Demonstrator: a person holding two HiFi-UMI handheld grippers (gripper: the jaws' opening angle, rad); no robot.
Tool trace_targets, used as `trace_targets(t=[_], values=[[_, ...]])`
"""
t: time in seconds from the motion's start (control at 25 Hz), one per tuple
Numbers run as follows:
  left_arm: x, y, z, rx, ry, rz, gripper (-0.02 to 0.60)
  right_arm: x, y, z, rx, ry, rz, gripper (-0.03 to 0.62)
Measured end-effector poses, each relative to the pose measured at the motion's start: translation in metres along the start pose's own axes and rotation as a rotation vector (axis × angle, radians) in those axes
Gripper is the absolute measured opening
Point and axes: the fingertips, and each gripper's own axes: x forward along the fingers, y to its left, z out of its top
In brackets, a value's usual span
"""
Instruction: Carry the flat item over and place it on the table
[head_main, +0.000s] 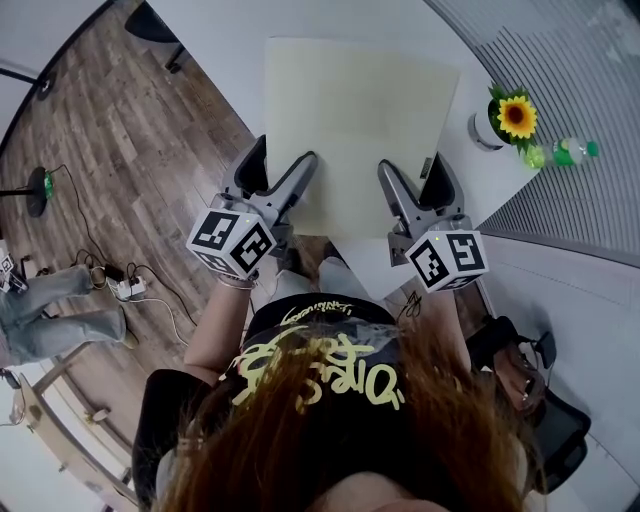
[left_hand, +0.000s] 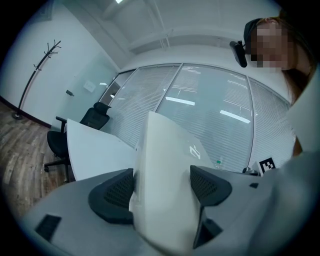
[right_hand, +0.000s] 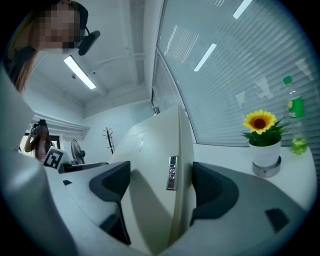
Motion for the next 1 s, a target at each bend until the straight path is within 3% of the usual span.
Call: trace_targets(t=[1.0], values=[[0.005, 0.012, -0.032, -0.031, 0.123, 0.066, 0.351, 0.002, -0.012, -0.035, 0.025, 0.087, -0.033, 0.373]])
